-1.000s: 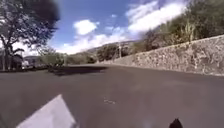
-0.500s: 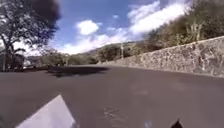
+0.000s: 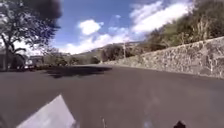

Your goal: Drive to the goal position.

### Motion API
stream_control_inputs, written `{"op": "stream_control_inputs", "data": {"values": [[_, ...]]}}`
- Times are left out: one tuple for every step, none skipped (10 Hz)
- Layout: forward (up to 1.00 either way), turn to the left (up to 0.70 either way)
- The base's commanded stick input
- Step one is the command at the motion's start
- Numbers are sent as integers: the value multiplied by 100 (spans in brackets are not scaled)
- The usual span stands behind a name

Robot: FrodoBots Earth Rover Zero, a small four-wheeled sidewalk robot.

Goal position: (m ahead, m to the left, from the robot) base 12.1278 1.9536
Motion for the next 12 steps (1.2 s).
{"op": "stream_control_inputs", "data": {"values": [[70,-35],[70,-35],[70,-35],[70,-35],[70,-35],[70,-35],[70,0],[70,0],[70,0],[70,0],[70,0],[70,0]]}}
